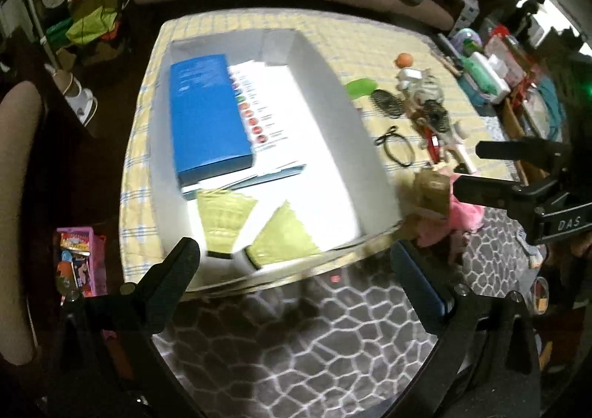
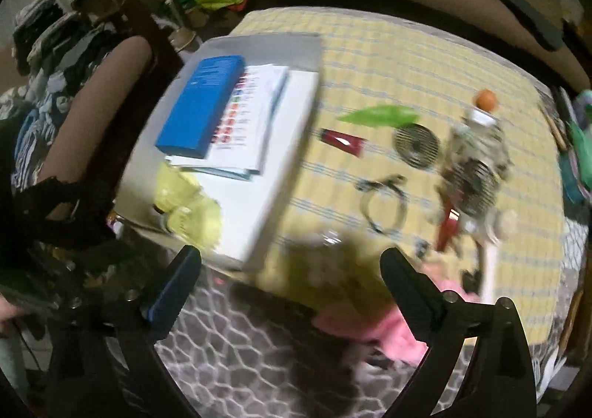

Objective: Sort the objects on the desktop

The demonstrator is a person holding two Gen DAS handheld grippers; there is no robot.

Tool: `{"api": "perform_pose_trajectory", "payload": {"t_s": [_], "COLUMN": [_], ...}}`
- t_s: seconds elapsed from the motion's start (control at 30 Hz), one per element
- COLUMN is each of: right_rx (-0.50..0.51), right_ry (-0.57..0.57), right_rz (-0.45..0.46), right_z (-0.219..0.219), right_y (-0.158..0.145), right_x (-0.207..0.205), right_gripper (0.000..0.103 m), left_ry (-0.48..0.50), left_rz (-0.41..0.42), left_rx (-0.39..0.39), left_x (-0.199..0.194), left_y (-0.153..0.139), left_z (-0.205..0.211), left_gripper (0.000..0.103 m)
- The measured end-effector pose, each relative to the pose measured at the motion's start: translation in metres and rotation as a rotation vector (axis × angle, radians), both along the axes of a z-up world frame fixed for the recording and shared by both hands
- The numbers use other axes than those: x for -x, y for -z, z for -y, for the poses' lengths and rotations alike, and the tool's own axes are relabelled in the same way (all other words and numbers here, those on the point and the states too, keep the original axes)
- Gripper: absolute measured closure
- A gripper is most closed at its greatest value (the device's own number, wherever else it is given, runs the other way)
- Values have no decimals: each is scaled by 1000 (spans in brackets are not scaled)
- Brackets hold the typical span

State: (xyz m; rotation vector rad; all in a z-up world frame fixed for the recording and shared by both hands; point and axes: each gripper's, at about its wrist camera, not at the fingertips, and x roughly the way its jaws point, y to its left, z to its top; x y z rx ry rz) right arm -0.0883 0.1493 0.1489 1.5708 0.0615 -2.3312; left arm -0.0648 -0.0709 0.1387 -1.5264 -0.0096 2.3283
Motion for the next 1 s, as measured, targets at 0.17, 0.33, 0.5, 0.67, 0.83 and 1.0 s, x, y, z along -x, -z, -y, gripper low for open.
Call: {"api": "perform_pose_trajectory", "payload": {"t_s": [0.17, 0.33, 0.5, 0.67, 0.83, 1.0], "right_rx": [-1, -32, -21, 11, 5, 26], "right_ry": [80, 119, 146, 174, 198, 225], "right_rz": [-33, -22, -13, -6, -1, 4], "right_z": [-57, -97, -127, -159, -188, -211], "right_y": [5, 20, 33, 42, 49, 59], "right_x": [-25, -37, -47, -50, -46, -36], "right_gripper": [4, 4, 4, 7, 9, 17], "left_ry": [42, 137, 245, 322, 346, 365], "left_rz": [-9, -4, 13, 67, 96, 124], "left_rx": [-41, -37, 6, 65, 118, 134], "left_x": [-10, -12, -7, 6, 19, 28], "left_y": [2, 12, 24, 50, 78, 100], "left_z": [-37, -84, -138, -186, -219, -235], "left_gripper": [0, 1, 9, 20, 21, 29]}}
